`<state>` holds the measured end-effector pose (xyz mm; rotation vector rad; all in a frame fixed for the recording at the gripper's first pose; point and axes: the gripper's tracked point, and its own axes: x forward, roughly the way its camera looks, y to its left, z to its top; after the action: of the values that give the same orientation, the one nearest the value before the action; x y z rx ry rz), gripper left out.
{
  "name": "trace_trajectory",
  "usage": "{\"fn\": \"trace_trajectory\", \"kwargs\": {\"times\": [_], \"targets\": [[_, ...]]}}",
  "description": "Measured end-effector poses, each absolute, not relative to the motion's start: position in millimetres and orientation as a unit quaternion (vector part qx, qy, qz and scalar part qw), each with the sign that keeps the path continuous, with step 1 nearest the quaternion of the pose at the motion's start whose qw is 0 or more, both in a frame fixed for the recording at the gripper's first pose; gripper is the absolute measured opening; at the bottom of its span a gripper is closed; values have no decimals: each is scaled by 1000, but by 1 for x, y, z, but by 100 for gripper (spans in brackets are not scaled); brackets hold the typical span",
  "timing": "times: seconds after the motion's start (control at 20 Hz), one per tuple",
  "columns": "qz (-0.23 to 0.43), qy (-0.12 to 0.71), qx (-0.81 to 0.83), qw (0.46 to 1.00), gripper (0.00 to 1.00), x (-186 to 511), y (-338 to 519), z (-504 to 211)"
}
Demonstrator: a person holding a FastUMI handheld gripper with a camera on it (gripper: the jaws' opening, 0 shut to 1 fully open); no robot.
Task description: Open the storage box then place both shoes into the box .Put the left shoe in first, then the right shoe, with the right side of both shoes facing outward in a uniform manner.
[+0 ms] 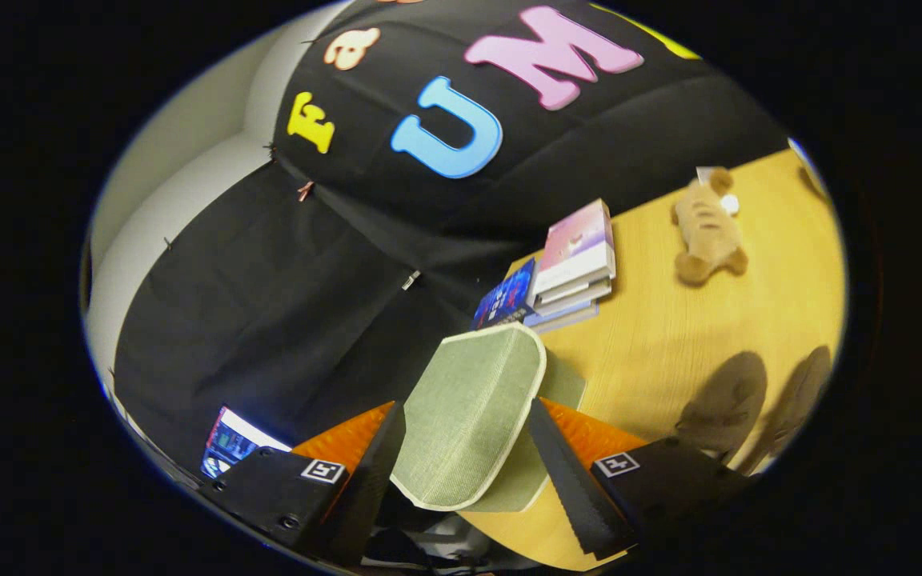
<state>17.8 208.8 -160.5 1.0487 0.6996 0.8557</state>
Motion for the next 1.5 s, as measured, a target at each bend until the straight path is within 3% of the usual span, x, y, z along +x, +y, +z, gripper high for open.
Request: {"fn": "trace_trajectory", "kwargs": {"times": [0.2, 0.4, 0.85, 0.9, 1.05, 1.1, 1.2, 1.3, 1.5], "targets": [[401, 392, 520, 644, 97, 7, 243, -201], [400, 439, 530, 605, 97, -7, 265, -238], [428, 439, 614, 498, 95, -18, 292, -230], [431, 437, 624, 484, 90, -18, 293, -227], [443, 408, 657, 452, 89, -12, 289, -210], [444, 402, 666, 445, 70, -9, 286, -208], [447, 402, 656, 456, 67, -12, 289, -215], [453, 394, 656, 458, 22, -13, 284, -212], [466, 392, 647, 459, 8, -22, 281, -201]]}}
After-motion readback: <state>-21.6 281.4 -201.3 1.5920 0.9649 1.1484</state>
